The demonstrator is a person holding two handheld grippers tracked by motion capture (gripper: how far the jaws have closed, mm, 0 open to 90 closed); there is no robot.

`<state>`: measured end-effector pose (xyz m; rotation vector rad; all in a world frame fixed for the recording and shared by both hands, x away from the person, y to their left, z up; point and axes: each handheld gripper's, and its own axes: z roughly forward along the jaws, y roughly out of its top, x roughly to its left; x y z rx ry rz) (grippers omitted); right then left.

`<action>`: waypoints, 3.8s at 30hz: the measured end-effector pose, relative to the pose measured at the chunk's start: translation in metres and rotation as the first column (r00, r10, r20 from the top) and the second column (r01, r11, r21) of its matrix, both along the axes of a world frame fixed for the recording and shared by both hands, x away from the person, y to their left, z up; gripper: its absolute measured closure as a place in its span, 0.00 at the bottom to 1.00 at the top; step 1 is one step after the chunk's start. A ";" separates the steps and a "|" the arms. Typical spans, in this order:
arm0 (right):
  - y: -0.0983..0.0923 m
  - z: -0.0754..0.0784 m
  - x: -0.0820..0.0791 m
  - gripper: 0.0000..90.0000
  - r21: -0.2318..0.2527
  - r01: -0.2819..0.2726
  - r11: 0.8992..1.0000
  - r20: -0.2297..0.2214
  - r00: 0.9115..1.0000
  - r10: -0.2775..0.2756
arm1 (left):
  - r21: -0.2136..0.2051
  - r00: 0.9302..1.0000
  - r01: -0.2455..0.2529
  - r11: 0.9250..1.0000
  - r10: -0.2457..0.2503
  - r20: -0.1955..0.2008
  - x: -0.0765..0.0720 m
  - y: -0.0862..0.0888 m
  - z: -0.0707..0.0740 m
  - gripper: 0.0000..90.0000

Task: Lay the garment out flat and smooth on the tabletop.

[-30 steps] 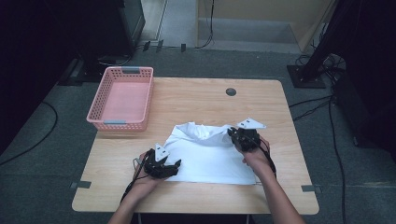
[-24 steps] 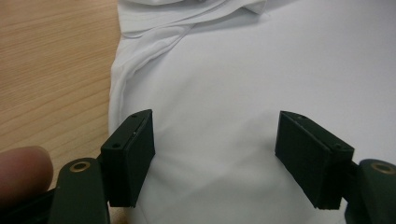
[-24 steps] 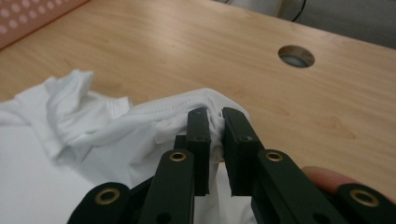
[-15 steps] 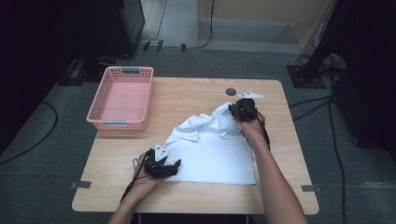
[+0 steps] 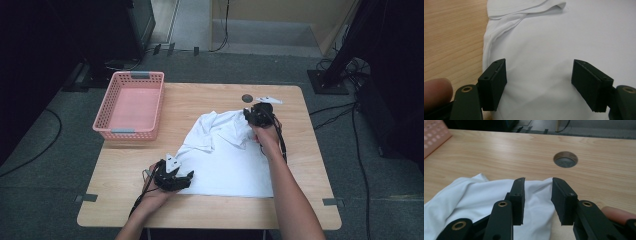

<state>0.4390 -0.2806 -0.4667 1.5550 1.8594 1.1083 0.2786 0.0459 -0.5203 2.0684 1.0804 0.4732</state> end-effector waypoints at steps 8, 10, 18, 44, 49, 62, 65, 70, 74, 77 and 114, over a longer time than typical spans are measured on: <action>0.034 -0.011 -0.035 0.70 -0.091 -0.151 0.984 0.001 0.988 0.152 | 0.003 1.000 -0.001 1.000 0.001 0.000 0.000 0.000 0.000 0.32; 0.043 -0.021 -0.041 0.70 -0.103 -0.207 0.973 -0.028 0.978 0.205 | 0.002 1.000 -0.001 1.000 0.001 0.000 0.000 0.000 0.000 0.32; 0.062 -0.041 -0.044 0.69 -0.146 -0.284 0.948 -0.094 0.958 0.273 | 0.002 1.000 0.002 1.000 -0.002 -0.001 0.000 0.000 0.000 0.32; 0.010 -0.020 -0.038 0.97 -0.037 -0.146 0.989 -0.059 0.988 0.144 | 0.003 1.000 0.000 1.000 0.000 0.000 0.000 0.000 0.000 0.32; -0.014 -0.015 -0.038 0.97 -0.020 -0.091 0.996 -0.045 0.995 0.090 | 0.004 1.000 0.001 1.000 -0.001 0.000 0.000 0.000 0.000 0.32; -0.079 -0.020 -0.039 0.98 0.021 0.089 0.996 -0.053 0.995 -0.087 | 0.006 1.000 0.000 1.000 0.000 0.000 0.000 -0.001 0.000 0.32; -0.094 -0.023 -0.038 0.98 0.030 0.126 0.992 -0.057 0.991 -0.124 | 0.006 1.000 0.000 1.000 0.000 0.001 0.000 -0.001 0.000 0.32; -0.107 -0.025 -0.037 0.98 0.032 0.156 0.987 -0.063 0.986 -0.154 | 0.006 1.000 0.000 1.000 0.000 0.001 0.000 -0.001 0.000 0.32; -0.119 -0.030 -0.034 0.98 0.042 0.180 0.983 -0.070 0.982 -0.177 | 0.005 1.000 -0.001 1.000 0.001 0.002 0.000 -0.001 0.000 0.32; -0.126 -0.036 -0.032 0.98 0.047 0.207 0.977 -0.090 0.975 -0.202 | 0.005 1.000 -0.001 1.000 0.001 0.002 0.000 -0.001 0.000 0.32; 0.012 -0.057 -0.060 0.12 -0.109 0.133 0.985 -0.101 0.984 -0.144 | 0.008 1.000 0.001 1.000 -0.001 0.000 0.000 0.000 0.000 0.32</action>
